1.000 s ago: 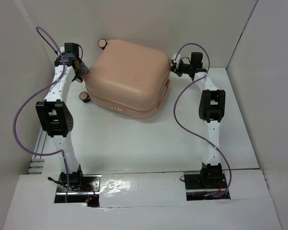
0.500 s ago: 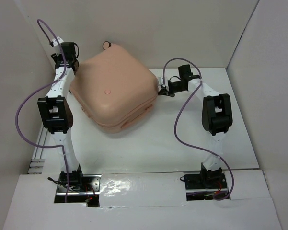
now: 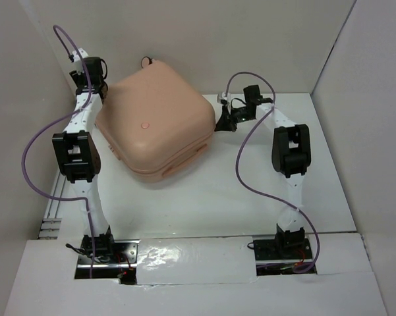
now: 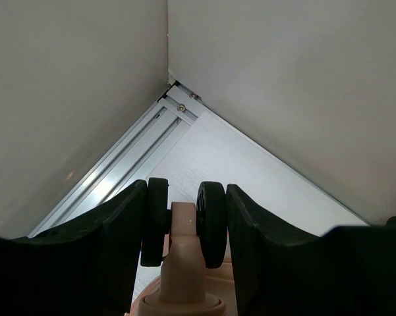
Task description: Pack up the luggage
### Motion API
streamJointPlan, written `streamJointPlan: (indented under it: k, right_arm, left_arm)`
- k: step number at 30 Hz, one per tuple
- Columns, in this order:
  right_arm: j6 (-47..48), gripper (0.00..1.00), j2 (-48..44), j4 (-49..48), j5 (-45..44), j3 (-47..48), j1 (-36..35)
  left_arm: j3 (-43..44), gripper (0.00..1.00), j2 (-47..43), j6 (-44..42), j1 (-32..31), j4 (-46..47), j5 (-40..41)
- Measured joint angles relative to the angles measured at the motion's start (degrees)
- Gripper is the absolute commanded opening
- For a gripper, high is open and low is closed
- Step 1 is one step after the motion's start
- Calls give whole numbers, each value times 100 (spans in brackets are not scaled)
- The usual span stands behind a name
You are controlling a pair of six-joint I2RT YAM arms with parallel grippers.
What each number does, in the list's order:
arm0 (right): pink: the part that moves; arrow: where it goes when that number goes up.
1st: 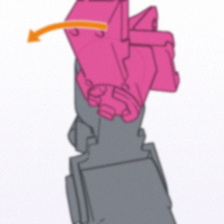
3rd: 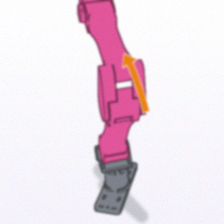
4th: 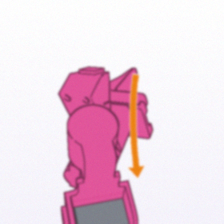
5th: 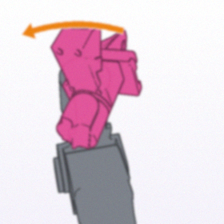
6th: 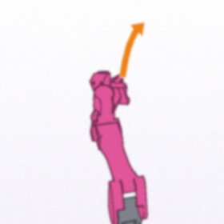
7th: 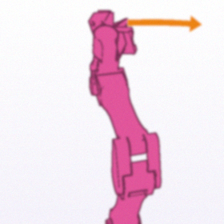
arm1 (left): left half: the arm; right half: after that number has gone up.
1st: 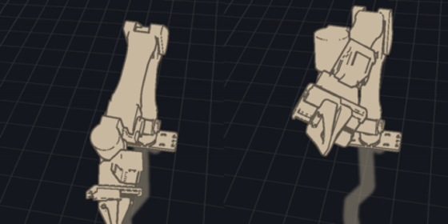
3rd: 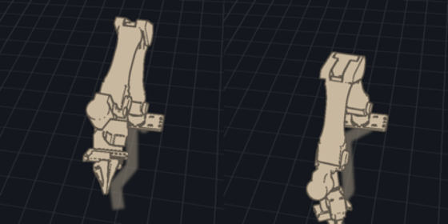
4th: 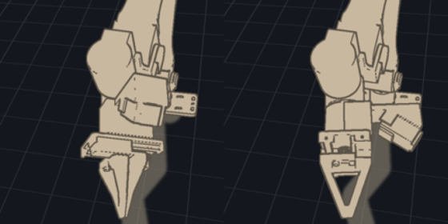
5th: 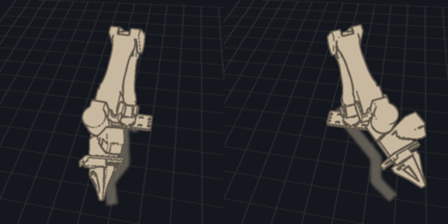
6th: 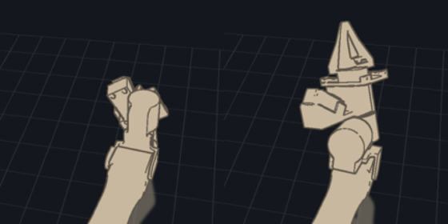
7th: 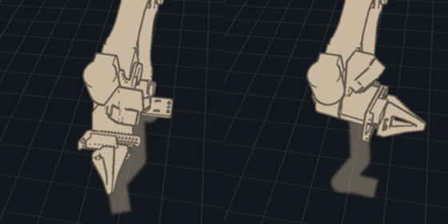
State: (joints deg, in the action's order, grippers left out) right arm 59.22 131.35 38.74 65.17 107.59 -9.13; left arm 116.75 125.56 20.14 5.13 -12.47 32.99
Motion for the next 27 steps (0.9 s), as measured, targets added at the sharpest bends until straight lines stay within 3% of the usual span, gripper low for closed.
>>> streamJointPlan:
  k: [2,5,8,10,13,18,22,24,25,26,27]
  right_arm:
    - [-826,0,-203,-802,-507,-306,-83]
    - [-2166,0,61,-2435,-1366,24,-227]
    - [-3416,0,212,-3357,-2087,-13,-385]
    - [-3821,0,219,-4028,-2623,-151,-431]
    - [-4151,0,254,-4750,-3021,-278,-501]
    - [-4614,2,339,-4940,-3069,-260,-535]
    - [-5051,44,470,-4861,-3150,-2,-466]
    - [-5243,55,501,-4850,-3377,155,-400]
    - [-5311,84,492,-4878,-3519,203,-367]
    - [-5421,100,448,-4946,-3674,223,-341]
    - [-5493,100,376,-4986,-3810,212,-304]
  left_arm:
    - [-52,0,0,-33,-2,111,42]
    - [-170,0,-17,-260,-37,389,190]
    - [-208,0,-22,-573,-87,553,398]
    - [-210,0,-39,-852,-164,608,424]
    - [-81,0,98,-619,-551,1047,-470]
    - [-149,0,114,-603,-1261,1700,-1200]
    - [-844,0,-326,-345,-1425,1904,-1480]
    - [-1165,0,-570,-175,-1403,1928,-1580]
    - [-1333,0,-691,-92,-1390,1941,-1644]
    - [-1504,0,-815,-9,-1384,1950,-1700]
    - [-1641,0,-938,98,-1379,1939,-1759]
